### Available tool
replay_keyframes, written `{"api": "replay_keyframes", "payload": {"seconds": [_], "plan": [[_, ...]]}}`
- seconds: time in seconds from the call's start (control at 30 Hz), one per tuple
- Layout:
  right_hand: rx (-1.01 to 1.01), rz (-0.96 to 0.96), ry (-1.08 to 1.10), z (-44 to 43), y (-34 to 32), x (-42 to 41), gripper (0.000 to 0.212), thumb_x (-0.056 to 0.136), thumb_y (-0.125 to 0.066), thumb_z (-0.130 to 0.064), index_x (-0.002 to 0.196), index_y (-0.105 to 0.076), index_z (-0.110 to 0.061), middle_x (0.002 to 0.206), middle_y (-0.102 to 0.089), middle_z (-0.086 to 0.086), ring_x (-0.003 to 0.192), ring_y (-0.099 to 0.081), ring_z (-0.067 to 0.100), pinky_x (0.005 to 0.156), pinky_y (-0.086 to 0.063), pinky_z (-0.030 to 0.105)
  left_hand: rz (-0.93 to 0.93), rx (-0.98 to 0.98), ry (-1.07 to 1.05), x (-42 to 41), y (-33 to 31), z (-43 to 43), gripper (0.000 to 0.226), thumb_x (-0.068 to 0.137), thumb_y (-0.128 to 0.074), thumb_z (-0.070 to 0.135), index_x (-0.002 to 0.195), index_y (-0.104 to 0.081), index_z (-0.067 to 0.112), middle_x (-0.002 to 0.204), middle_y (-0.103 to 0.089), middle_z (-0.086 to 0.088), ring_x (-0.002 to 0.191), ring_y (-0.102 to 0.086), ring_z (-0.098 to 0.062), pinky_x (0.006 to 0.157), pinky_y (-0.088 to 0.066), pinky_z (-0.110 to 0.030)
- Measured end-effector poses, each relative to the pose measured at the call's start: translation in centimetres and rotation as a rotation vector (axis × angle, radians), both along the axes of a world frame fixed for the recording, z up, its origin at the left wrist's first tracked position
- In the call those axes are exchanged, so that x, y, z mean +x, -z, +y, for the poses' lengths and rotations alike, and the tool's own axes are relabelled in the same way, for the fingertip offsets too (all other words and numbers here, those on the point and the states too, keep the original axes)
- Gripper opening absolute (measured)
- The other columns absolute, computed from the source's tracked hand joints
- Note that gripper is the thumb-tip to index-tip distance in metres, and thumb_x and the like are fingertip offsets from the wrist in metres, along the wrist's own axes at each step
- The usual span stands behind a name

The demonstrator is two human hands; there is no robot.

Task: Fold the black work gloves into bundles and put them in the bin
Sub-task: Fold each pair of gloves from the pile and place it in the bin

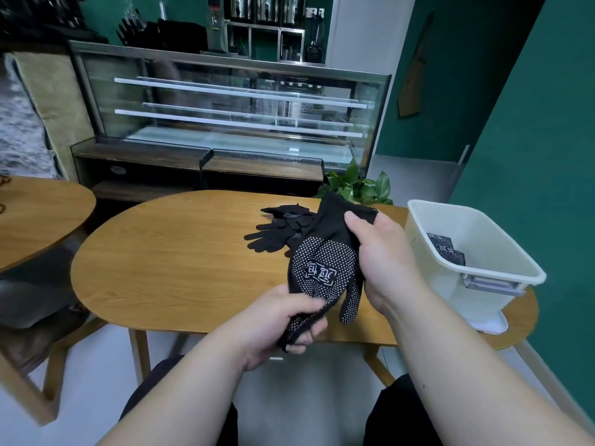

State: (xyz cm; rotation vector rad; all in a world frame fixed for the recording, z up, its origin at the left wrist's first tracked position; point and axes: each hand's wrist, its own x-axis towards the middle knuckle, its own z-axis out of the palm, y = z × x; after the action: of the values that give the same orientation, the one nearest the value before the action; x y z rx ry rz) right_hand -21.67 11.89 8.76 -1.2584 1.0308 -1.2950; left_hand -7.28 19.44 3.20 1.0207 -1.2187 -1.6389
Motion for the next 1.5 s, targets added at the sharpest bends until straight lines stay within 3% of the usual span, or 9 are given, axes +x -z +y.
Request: {"api": "replay_keyframes", "payload": {"seconds": [0.2, 0.53, 0.77, 0.87, 1.03, 1.13, 1.27, 1.37, 1.5], "plan": [[-0.016, 0.013, 0.117, -0.2, 1.3, -0.7, 0.027, 0.089, -0.066, -0.045, 0.081, -0.069, -0.019, 0.09, -0.076, 0.01, 0.091, -0.071, 0.036, 0.085, -0.055, 0.055, -0.375, -0.11, -0.053, -1.4, 0.6, 0.1, 0.032, 0.092, -0.07, 0.027, 0.066, -0.053, 0.02, 0.058, -0.048, 0.006, 0.041, -0.036, -0.007, 0.041, -0.026, -0.017], [-0.114, 0.171, 0.268, -2.2, 0.8, -2.2, 0.049, 0.076, -0.054, -0.068, 0.084, -0.068, -0.022, 0.083, -0.073, -0.001, 0.086, -0.069, 0.029, 0.087, -0.054, 0.059, -0.348, -0.016, -0.097, -2.4, 1.7, -0.1, 0.037, 0.091, -0.067, 0.036, 0.067, -0.043, 0.022, 0.053, -0.043, 0.003, 0.043, -0.036, -0.013, 0.046, -0.026, -0.022], [-0.118, 0.154, 0.259, -2.4, 0.0, -2.8, 0.031, 0.094, -0.06, -0.042, 0.077, -0.065, -0.016, 0.075, -0.069, 0.0, 0.073, -0.062, 0.022, 0.069, -0.046, 0.037, -0.328, 0.003, -0.068, -2.7, 2.1, -0.1, 0.037, 0.092, -0.066, 0.033, 0.066, -0.043, 0.022, 0.053, -0.042, 0.003, 0.043, -0.033, -0.013, 0.047, -0.025, -0.022], [-0.117, 0.251, 0.07, -1.8, 0.2, -2.4, 0.031, 0.093, -0.061, -0.046, 0.087, -0.069, -0.017, 0.084, -0.074, 0.003, 0.083, -0.07, 0.027, 0.074, -0.053, 0.047, -0.323, -0.026, -0.013, -2.1, 1.7, -0.3, 0.035, 0.091, -0.068, 0.031, 0.064, -0.049, 0.022, 0.054, -0.048, 0.002, 0.045, -0.04, -0.014, 0.048, -0.03, -0.022], [-0.132, 0.169, -0.114, -0.7, 0.0, -1.7, 0.015, 0.095, -0.067, -0.032, 0.09, -0.073, -0.02, 0.086, -0.076, 0.001, 0.08, -0.071, 0.017, 0.075, -0.054, 0.038, -0.18, -0.143, -0.019, 0.2, 0.9, -1.4, 0.029, 0.083, -0.071, 0.024, 0.1, -0.069, 0.001, 0.095, -0.073, -0.011, 0.092, -0.07, -0.029, 0.093, -0.055, -0.042], [-0.134, 0.185, -0.133, -0.5, -0.2, -1.5, 0.014, 0.094, -0.068, -0.028, 0.093, -0.074, -0.015, 0.086, -0.077, 0.003, 0.078, -0.072, 0.016, 0.071, -0.056, 0.035, -0.109, -0.244, -0.078, 1.1, 0.2, -1.8, 0.024, 0.08, -0.065, 0.01, 0.105, -0.068, 0.009, 0.098, -0.074, -0.001, 0.09, -0.068, -0.015, 0.079, -0.053, -0.022], [-0.11, 0.16, -0.091, -0.4, -0.3, -1.5, 0.011, 0.092, -0.07, -0.024, 0.093, -0.074, -0.013, 0.086, -0.077, 0.006, 0.079, -0.073, 0.02, 0.071, -0.057, 0.037, -0.084, -0.384, -0.021, 2.6, -0.4, -2.2, 0.058, 0.083, -0.057, -0.013, 0.134, -0.055, 0.017, 0.133, -0.065, 0.002, 0.124, -0.058, -0.014, 0.099, -0.047, -0.026], [-0.109, 0.16, -0.087, -0.3, -0.6, -1.5, 0.01, 0.092, -0.071, -0.023, 0.091, -0.073, -0.013, 0.084, -0.077, 0.004, 0.076, -0.073, 0.017, 0.066, -0.057, 0.033, -0.079, -0.365, 0.107, 3.5, -1.4, -2.4, 0.066, 0.079, -0.057, -0.013, 0.14, -0.049, 0.011, 0.14, -0.059, -0.007, 0.129, -0.054, -0.021, 0.106, -0.044, -0.033], [-0.167, 0.251, -0.083, 0.3, -1.2, -1.2, 0.014, 0.091, -0.072, -0.028, 0.087, -0.069, -0.015, 0.075, -0.075, -0.004, 0.065, -0.068, 0.006, 0.054, -0.05, 0.021, -0.09, -0.335, 0.023, 2.9, -4.3, -2.2, 0.041, 0.089, -0.058, 0.017, 0.128, -0.06, 0.006, 0.117, -0.07, -0.011, 0.102, -0.065, -0.018, 0.087, -0.05, -0.025]]}}
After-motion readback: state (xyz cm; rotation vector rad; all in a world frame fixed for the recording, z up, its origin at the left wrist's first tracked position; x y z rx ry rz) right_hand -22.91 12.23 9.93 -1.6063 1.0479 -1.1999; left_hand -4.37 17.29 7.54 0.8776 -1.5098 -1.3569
